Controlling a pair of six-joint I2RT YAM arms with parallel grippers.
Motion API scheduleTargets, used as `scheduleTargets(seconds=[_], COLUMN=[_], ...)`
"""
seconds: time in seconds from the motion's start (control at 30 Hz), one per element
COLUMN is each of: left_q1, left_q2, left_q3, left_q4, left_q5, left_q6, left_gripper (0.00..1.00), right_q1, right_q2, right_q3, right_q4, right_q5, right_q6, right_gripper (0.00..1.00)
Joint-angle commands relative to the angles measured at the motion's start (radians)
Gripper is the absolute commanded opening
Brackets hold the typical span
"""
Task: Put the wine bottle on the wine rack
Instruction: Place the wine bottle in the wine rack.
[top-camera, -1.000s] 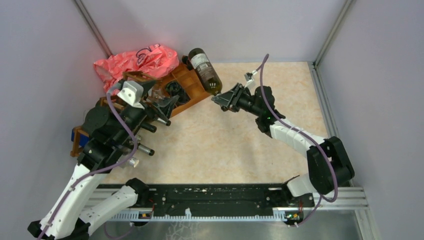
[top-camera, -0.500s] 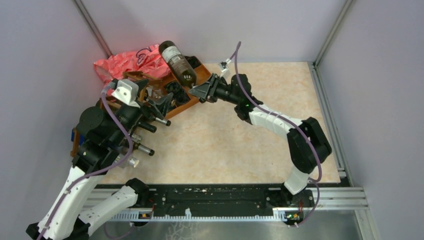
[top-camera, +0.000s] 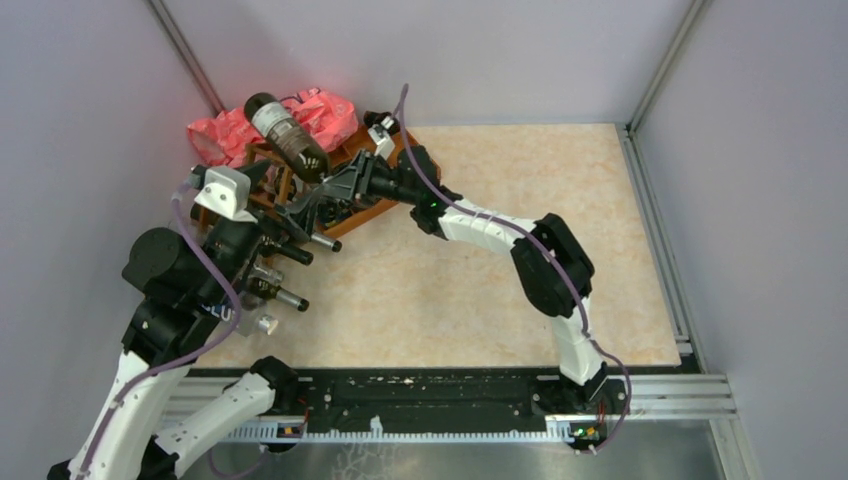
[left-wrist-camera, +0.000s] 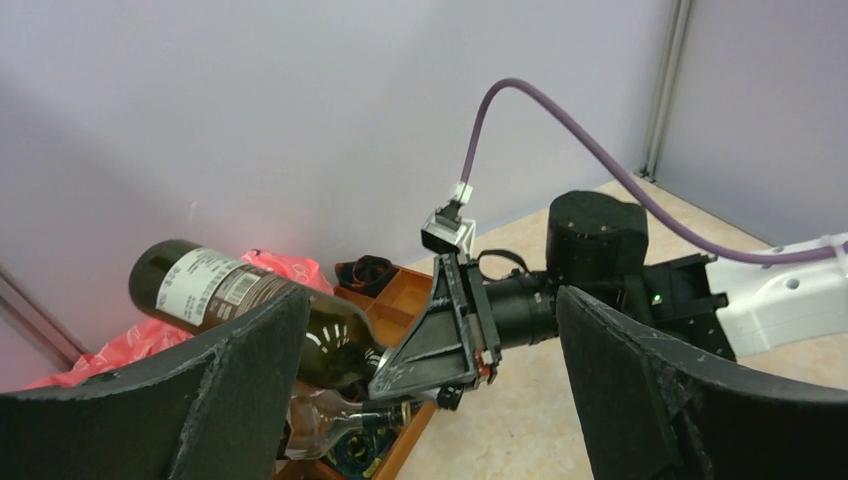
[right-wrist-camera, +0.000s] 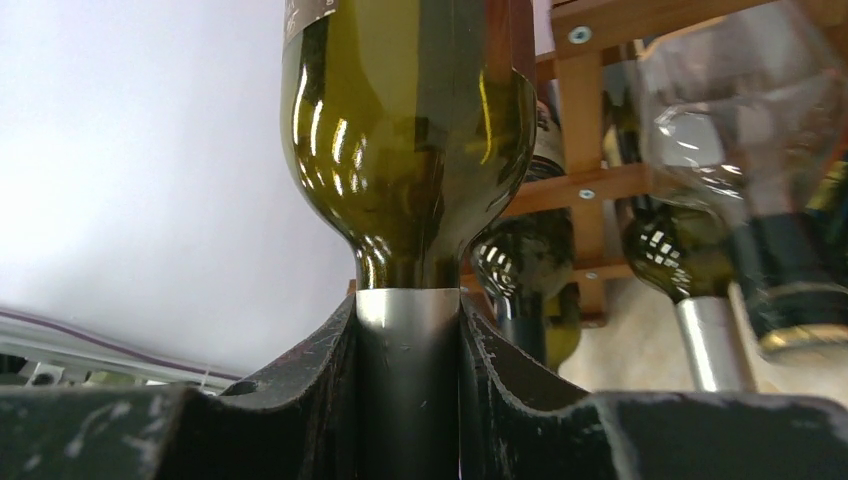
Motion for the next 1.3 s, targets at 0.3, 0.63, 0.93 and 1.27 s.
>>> scheduleTargets(seconds=[0.3,0.63,0.93,1.27], left_q1=[0.003,0.003,0.003,0.003], left_q2=[-0.059,-0.084,-0.099,-0.105], left_q3=[0.033,0.031,0.031,0.031], left_q4=[-0.067,-0.086,-0.091,-0.094], left_q5=[-0.076,-0.087,-0.083,-0.077], left_q6=[0.033,0.039,0.034,0.027], left_gripper=[0.99,0.99,0.99,0.99], right_q1=[0.107,0.128,0.138,0.141], right_q2=[0.206,0.249,0.26,0.296], right_q3=[0.434,0.505,0.578,0.706], right_q4=[0.05,-0.092,-0.255,-0.492], right_q5=[0.016,0.054,0.062,0.007], right_q6=[-0.036,-0.095,-0.189,-0.33], right_gripper=[0.0,0.0,0.0,0.02])
